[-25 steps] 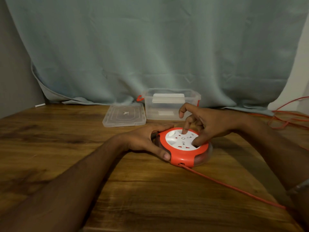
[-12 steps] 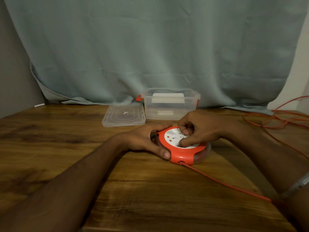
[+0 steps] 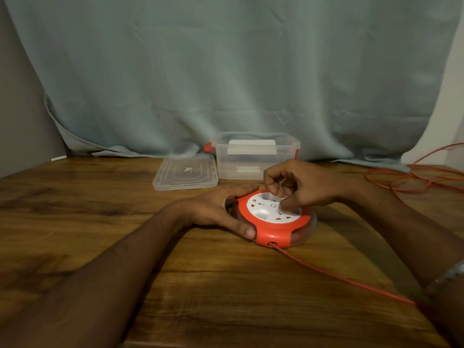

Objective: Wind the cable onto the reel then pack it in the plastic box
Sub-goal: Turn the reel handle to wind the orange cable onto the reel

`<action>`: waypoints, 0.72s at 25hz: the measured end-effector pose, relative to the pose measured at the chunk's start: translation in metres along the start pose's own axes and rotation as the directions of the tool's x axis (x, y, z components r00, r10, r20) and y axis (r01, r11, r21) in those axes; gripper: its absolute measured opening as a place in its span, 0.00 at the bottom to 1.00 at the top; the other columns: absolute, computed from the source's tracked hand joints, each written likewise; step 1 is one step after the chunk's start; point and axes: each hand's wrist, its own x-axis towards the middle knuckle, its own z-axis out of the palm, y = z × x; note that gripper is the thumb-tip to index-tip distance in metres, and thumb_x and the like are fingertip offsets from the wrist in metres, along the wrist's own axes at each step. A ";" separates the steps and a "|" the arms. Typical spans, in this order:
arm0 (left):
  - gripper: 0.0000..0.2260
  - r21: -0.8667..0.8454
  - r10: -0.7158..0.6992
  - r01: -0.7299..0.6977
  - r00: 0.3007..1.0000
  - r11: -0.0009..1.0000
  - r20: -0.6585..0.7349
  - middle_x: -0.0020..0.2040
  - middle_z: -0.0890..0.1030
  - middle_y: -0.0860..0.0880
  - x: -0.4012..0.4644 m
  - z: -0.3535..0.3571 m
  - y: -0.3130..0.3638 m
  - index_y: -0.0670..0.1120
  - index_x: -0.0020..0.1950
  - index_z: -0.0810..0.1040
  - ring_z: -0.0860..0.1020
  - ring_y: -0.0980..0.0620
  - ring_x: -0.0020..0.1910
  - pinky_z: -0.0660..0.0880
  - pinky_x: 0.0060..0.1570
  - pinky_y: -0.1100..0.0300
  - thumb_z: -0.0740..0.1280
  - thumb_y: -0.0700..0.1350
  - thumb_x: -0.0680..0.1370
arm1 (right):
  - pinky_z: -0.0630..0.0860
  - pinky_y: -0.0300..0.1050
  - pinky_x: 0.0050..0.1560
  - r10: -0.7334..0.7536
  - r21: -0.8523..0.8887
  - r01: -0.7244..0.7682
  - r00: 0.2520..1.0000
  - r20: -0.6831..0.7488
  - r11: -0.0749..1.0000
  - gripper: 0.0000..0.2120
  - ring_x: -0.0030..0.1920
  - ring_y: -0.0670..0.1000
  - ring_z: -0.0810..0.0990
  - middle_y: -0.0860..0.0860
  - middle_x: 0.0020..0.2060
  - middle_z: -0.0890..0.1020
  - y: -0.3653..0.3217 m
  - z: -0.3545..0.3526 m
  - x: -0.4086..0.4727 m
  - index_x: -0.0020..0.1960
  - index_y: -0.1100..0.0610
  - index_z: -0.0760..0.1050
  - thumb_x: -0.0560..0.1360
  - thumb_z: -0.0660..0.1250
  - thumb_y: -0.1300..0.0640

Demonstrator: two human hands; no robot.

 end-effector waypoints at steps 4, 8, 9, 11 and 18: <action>0.51 -0.018 0.014 -0.014 1.000 1.000 0.005 0.77 0.73 0.59 -0.001 0.001 0.005 0.59 0.82 0.63 0.72 0.57 0.76 0.68 0.79 0.51 0.84 0.55 0.63 | 0.69 0.49 0.33 0.080 -0.060 -0.074 0.991 0.104 0.995 0.21 0.31 0.51 0.73 0.52 0.35 0.82 0.010 -0.004 0.000 0.54 0.46 0.78 0.65 0.74 0.63; 0.48 -0.012 -0.009 0.009 1.000 1.000 0.006 0.75 0.73 0.62 -0.002 0.001 0.007 0.65 0.79 0.63 0.73 0.60 0.74 0.69 0.75 0.61 0.83 0.54 0.64 | 0.73 0.46 0.33 0.077 0.070 -0.088 0.987 0.142 0.994 0.26 0.33 0.52 0.74 0.43 0.58 0.88 0.013 -0.010 -0.003 0.60 0.50 0.71 0.70 0.76 0.69; 0.49 -0.008 -0.024 0.024 1.000 1.000 0.001 0.76 0.72 0.62 -0.003 0.000 0.007 0.64 0.80 0.63 0.72 0.60 0.75 0.69 0.76 0.61 0.84 0.55 0.64 | 0.74 0.46 0.34 0.093 0.083 -0.106 0.985 0.147 0.991 0.29 0.34 0.51 0.75 0.43 0.59 0.87 0.014 -0.012 -0.003 0.62 0.48 0.68 0.70 0.77 0.69; 0.56 0.009 -0.045 0.045 0.999 0.999 -0.013 0.81 0.68 0.59 -0.002 0.000 0.004 0.60 0.84 0.58 0.68 0.56 0.78 0.65 0.80 0.53 0.84 0.59 0.62 | 0.78 0.45 0.36 0.131 0.066 -0.141 0.981 0.141 0.988 0.35 0.34 0.48 0.77 0.48 0.58 0.87 0.015 -0.012 -0.005 0.65 0.47 0.64 0.70 0.81 0.65; 0.59 0.038 -0.054 0.055 0.998 0.998 -0.012 0.83 0.65 0.57 -0.001 -0.001 0.002 0.58 0.85 0.57 0.66 0.54 0.80 0.64 0.81 0.48 0.84 0.62 0.60 | 0.83 0.54 0.46 0.141 -0.029 -0.140 0.989 0.048 0.990 0.34 0.45 0.49 0.85 0.46 0.48 0.87 0.009 -0.007 -0.007 0.59 0.40 0.68 0.61 0.84 0.45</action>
